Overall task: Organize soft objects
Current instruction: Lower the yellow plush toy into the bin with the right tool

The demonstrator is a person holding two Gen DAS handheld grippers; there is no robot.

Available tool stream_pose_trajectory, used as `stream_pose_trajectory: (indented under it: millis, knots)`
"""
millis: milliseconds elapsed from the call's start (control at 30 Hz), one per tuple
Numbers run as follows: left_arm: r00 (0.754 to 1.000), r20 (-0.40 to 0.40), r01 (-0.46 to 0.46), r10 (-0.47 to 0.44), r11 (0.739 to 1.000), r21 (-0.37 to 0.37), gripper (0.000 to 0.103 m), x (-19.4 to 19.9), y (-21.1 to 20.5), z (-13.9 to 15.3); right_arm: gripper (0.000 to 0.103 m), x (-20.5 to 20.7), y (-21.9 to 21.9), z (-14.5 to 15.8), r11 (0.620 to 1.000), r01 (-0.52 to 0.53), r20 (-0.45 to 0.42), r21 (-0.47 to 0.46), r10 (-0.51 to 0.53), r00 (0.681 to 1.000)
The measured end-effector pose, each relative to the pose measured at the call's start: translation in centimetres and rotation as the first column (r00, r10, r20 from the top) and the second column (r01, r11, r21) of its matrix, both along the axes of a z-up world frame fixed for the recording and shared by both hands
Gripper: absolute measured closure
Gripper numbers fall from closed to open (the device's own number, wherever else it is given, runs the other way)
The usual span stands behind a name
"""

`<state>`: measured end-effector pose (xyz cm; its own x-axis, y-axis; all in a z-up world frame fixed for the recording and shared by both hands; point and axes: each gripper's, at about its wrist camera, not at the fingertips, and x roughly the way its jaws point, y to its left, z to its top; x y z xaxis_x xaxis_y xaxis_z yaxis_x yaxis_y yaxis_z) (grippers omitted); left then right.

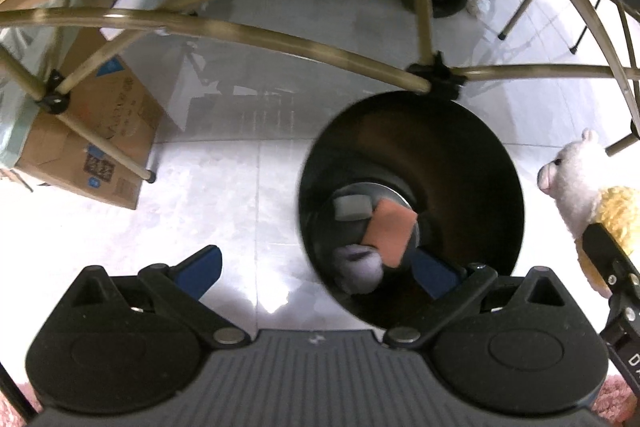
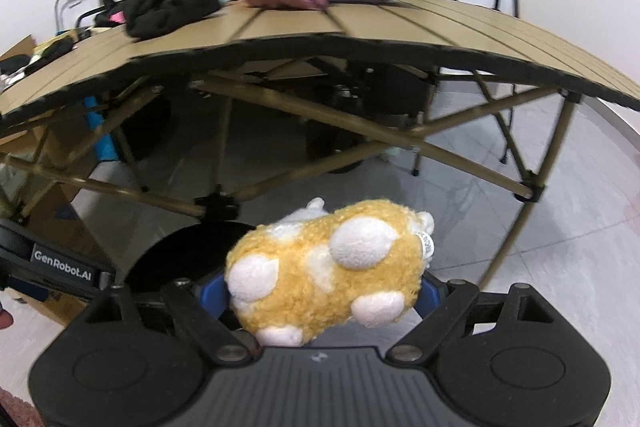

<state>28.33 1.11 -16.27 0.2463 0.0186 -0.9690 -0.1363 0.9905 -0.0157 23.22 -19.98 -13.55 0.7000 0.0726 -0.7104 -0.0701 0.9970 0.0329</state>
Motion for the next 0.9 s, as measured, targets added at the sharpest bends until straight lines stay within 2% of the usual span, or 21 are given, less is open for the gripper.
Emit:
stream_pose_trajectory:
  millis: [167,600,733,900]
  knots:
    - [0.999,0.001,-0.040,0.040,0.999,-0.013,0.000,-0.7,2.6,0.4,0.016,0.4,2.6,-0.3,0.999,-0.054,-0.003,0.005,0.054,0.999]
    - [0.990,0.016,-0.141,0.141,0.989,0.032,0.000,-2.9,8.8,0.7,0.016,1.4,7.4,-2.3,0.991,-0.133,-0.067,0.004,0.133,0.989]
    - [0.987,0.004,-0.163,0.163,0.985,0.049,0.000,-3.0,9.9,0.1,0.016,1.8,8.4,-3.2,0.989,-0.139,-0.112,0.041,0.143,0.983]
    - [0.987,-0.001,-0.159,0.159,0.986,0.057,0.000,-3.1,10.0,-0.1,0.016,2.3,9.5,-4.3,0.989,-0.140,-0.145,0.038,0.144,0.979]
